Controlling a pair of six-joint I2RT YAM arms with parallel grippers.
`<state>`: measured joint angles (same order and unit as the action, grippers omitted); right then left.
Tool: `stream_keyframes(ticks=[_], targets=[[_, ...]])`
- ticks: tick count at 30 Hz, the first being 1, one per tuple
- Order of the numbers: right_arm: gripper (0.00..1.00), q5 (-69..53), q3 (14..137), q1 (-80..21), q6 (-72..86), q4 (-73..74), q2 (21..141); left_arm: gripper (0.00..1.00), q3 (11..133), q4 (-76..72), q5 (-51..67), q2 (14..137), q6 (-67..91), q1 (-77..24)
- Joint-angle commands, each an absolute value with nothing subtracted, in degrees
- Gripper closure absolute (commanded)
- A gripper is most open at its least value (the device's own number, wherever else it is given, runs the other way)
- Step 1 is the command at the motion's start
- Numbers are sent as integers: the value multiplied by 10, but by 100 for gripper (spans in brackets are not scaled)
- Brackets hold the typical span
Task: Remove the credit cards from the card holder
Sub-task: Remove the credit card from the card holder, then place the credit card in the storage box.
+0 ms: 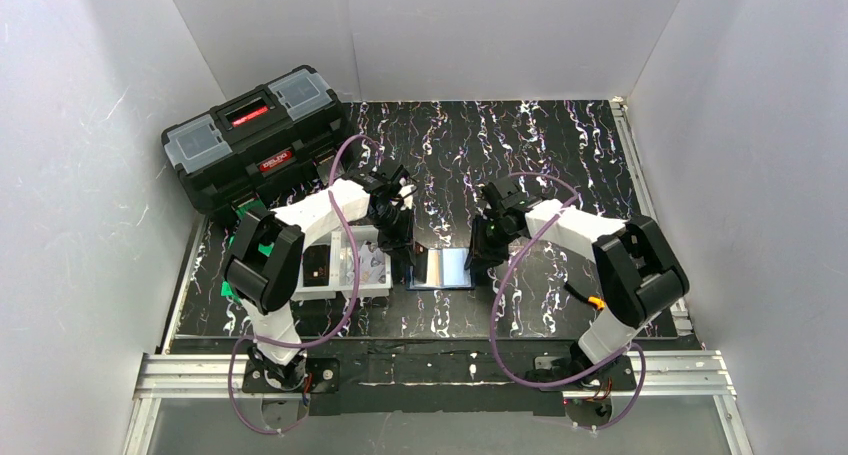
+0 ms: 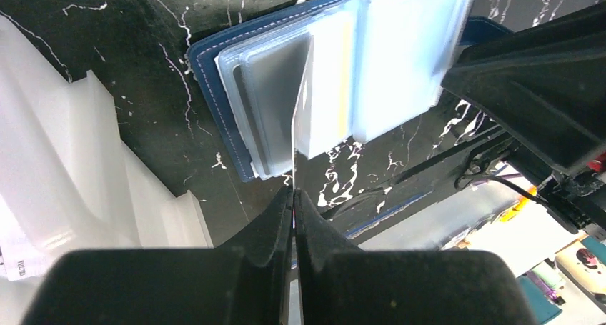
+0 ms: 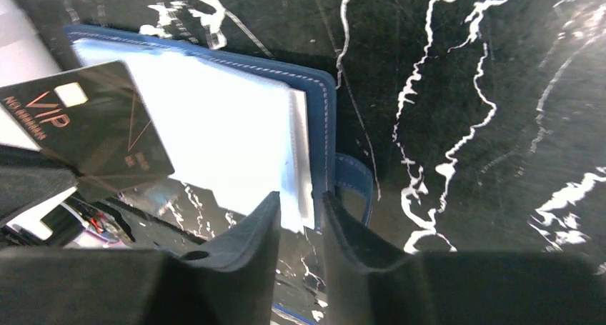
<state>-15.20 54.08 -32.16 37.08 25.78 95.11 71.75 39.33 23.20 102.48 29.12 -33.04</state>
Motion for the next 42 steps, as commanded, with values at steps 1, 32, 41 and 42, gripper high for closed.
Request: stream_keyframes(ticks=[1,32,41,42], targets=[[56,-124,597,-321,364,286,883,100,744,406,247,976,287,-326],[38,-398,425,-250,711,-276,783,100,685,108,508,871,542,-249],[69,-423,413,-243,755,-332,803,100,682,98,515,874,549,-248],[76,-425,413,-243,757,-334,804,100,681,98,516,874,550,-248]])
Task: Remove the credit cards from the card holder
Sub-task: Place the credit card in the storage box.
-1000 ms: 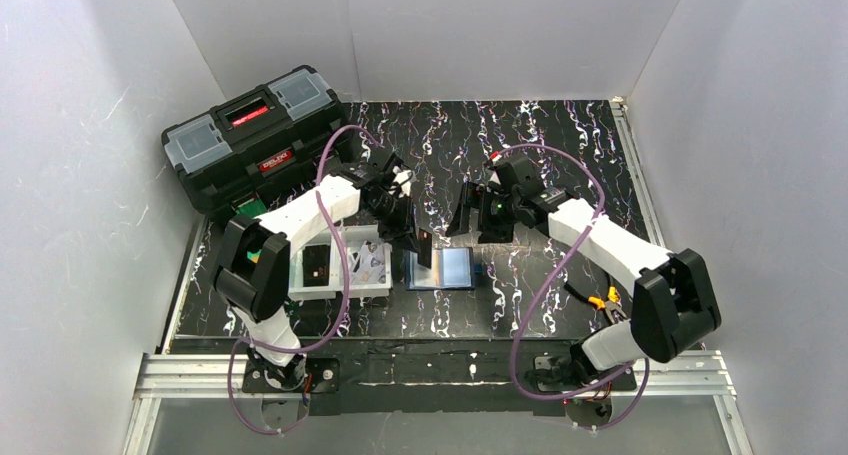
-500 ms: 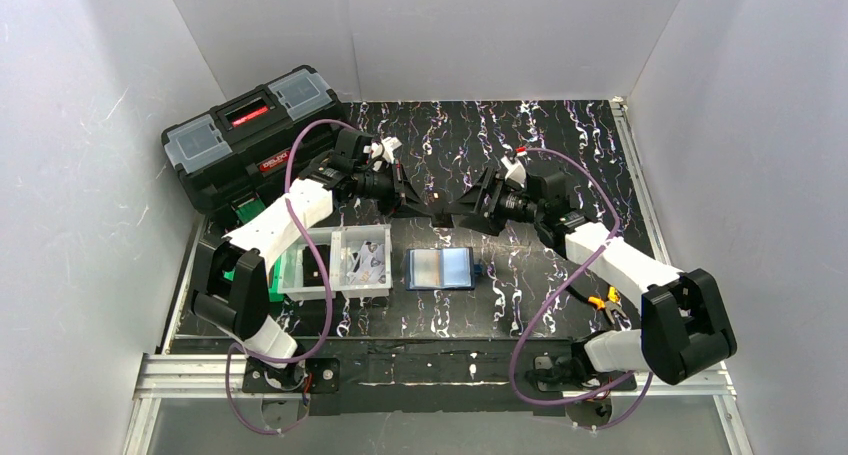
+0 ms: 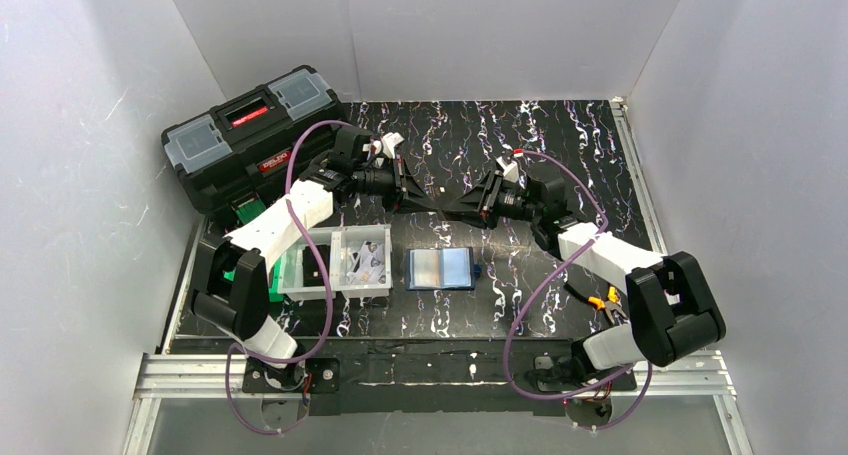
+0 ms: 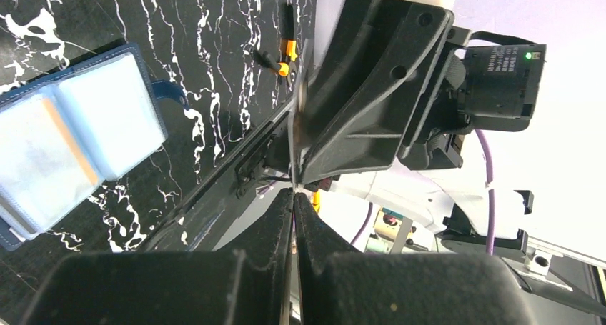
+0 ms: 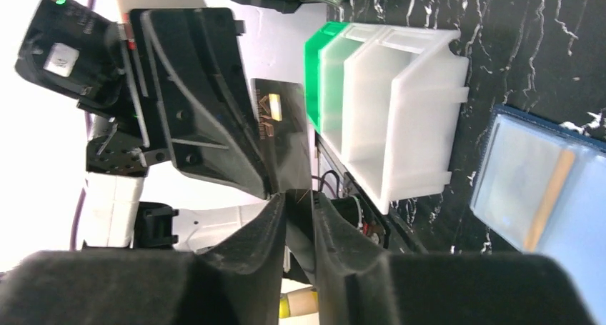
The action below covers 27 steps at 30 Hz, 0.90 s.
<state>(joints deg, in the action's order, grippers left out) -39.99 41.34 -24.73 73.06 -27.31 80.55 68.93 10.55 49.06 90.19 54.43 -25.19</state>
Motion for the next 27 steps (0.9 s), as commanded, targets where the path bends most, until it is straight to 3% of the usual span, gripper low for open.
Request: stream_keyframes(ticks=[1,3,4,7,10,15,23,25,27], targets=[[83,-429,414,-243,758,-336,805,100,681,97,517,874,551,-248],[95,-441,416,-243,763,-347,810,95,679,93,518,873,552,-248],[99,-448,416,-243,768,-356,814,84,679,93,516,871,554,-247],[99,-476,412,-243,804,-409,833,62,674,77,515,868,564,-246],[99,-497,405,-243,852,-484,855,57,673,62,515,869,575,-245],[99,-513,402,-243,902,-558,881,60,669,31,518,871,600,-244],[99,-532,408,-249,900,-559,888,100,662,14,519,883,615,-243],[85,-537,411,-250,878,-530,881,100,657,17,511,881,609,-243],[53,-537,411,-250,846,-487,864,100,660,37,498,878,592,-243]])
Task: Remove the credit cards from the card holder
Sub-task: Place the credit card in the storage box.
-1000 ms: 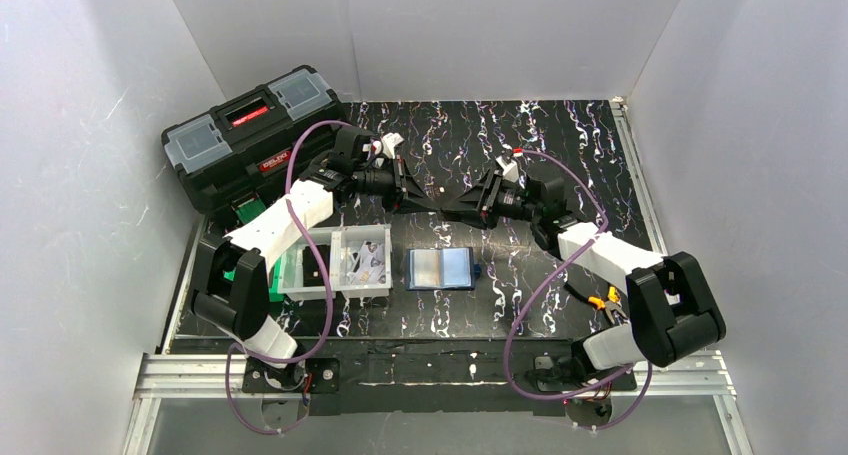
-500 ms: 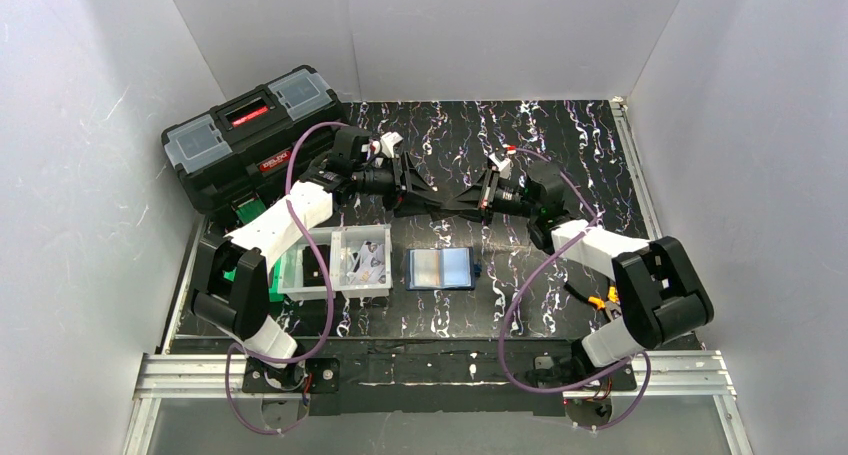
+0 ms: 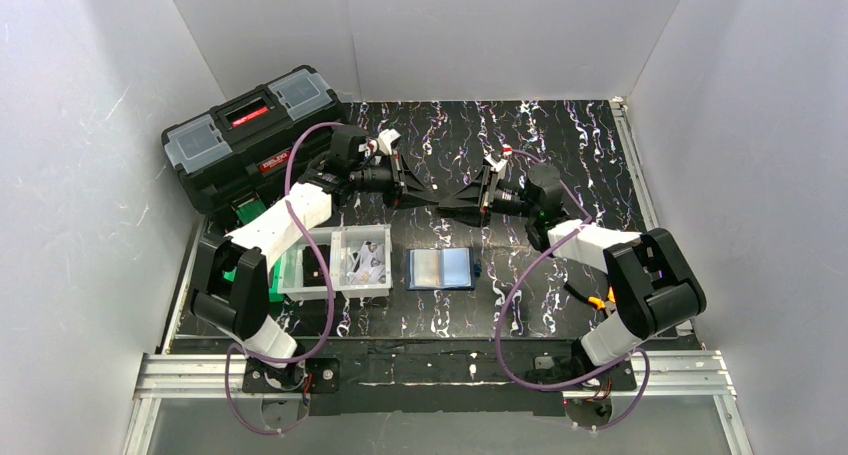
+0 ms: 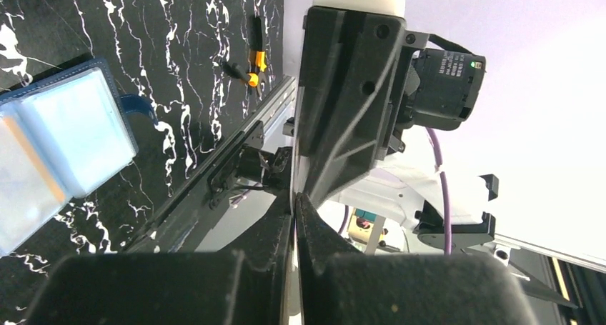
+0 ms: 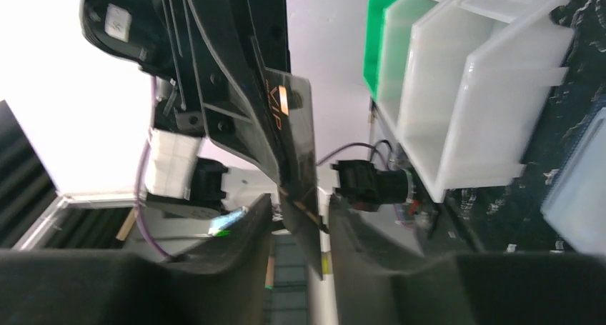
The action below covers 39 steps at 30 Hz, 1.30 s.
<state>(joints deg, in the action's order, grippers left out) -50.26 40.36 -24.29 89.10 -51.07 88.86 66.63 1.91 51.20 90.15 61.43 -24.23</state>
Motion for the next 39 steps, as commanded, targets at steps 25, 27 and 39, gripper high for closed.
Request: stream_keyframes(ticks=[25,27,39], targets=[[2,-262,515,-250,443,189,731,100,769,697,-231,761,306,-226],[2,-263,519,-250,436,196,732,100,758,707,-288,778,305,-225],[2,-265,527,-250,406,226,729,100,735,684,-373,904,289,-225]])
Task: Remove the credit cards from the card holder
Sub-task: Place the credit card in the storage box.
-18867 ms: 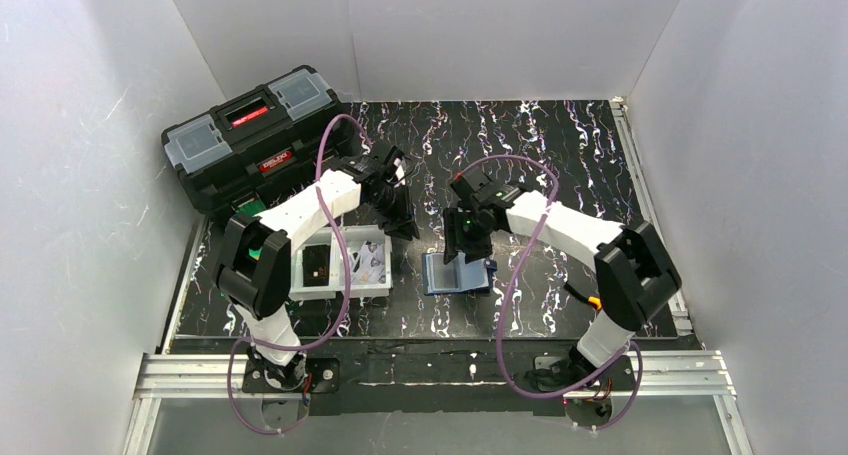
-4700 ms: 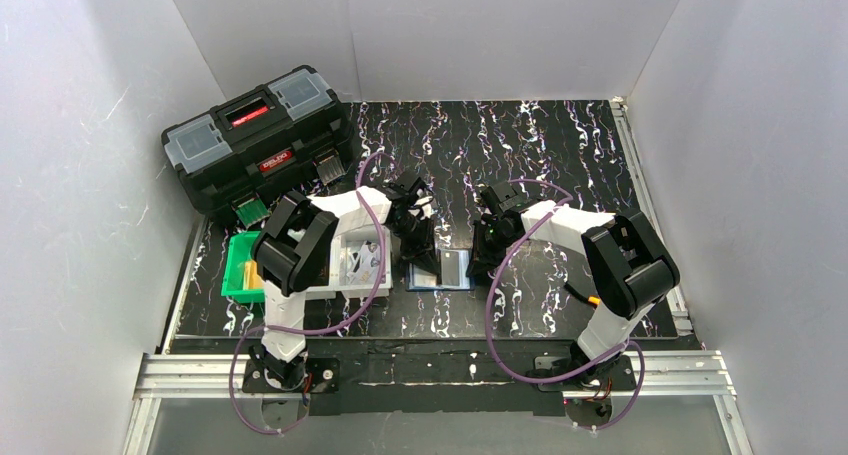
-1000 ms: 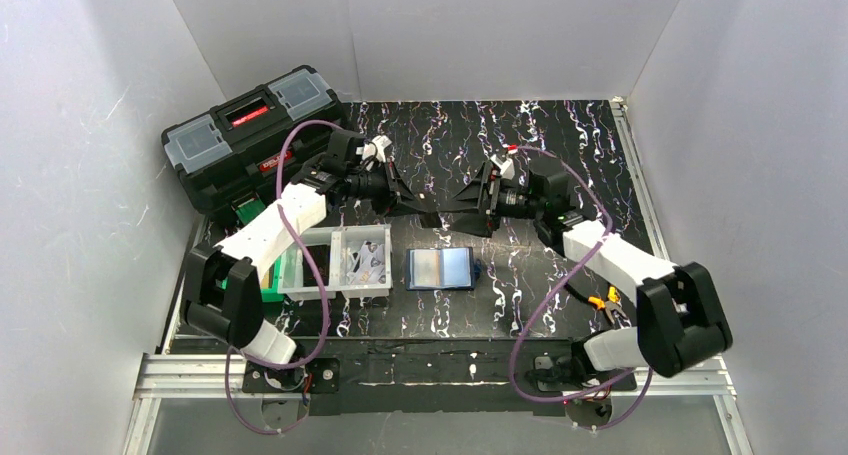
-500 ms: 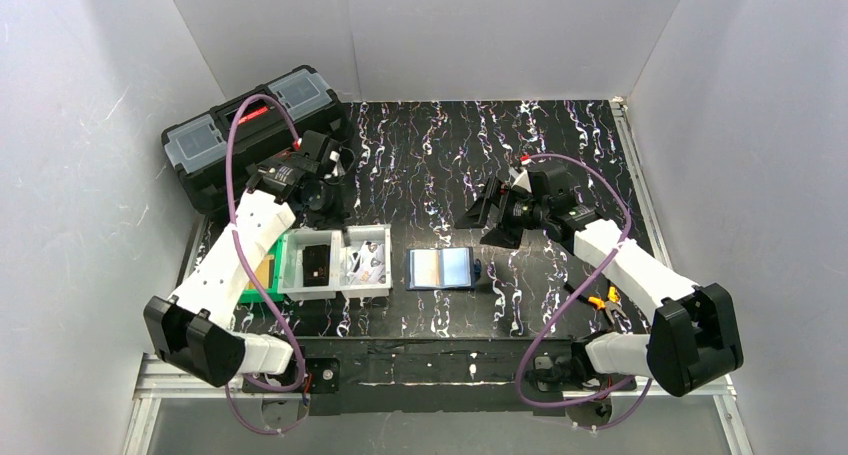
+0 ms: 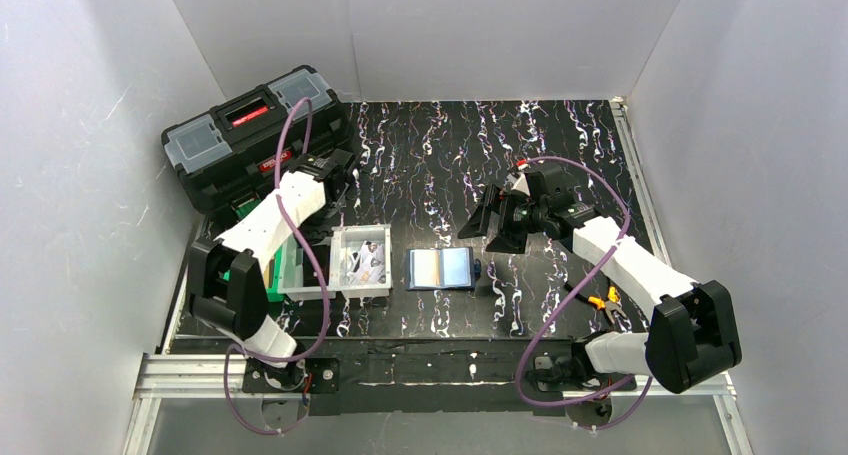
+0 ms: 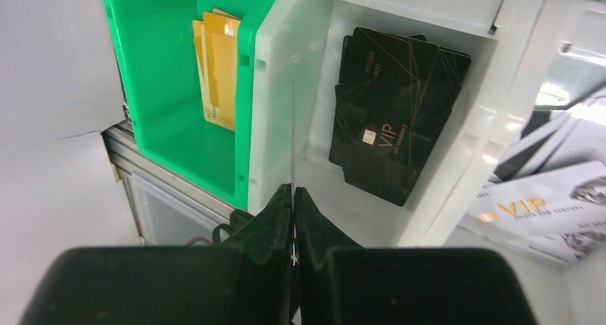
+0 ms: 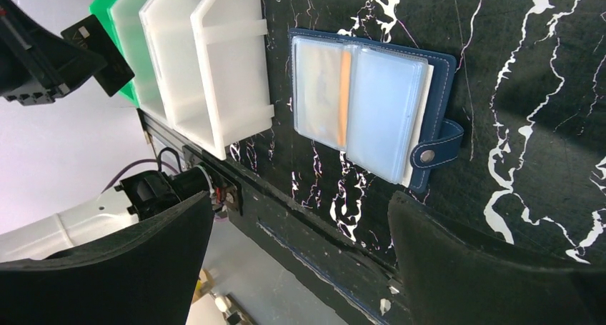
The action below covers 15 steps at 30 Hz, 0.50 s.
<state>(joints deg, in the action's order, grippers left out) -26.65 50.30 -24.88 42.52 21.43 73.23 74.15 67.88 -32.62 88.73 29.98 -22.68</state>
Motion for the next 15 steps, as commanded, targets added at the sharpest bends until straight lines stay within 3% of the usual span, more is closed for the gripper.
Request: stream_keyframes(ticks=[1,7,9,13,15], targets=[[2,-265,527,-250,406,226,728,100,734,682,-373,910,287,-225],[2,-262,527,-250,405,227,726,100,717,662,-344,932,279,-225],[2,-262,527,-250,405,228,726,86,716,661,-338,933,279,-225],[2,-264,527,-250,405,227,729,43,719,662,-334,926,277,-225],[2,-266,528,-250,405,228,732,34,722,664,-334,923,275,-225]])
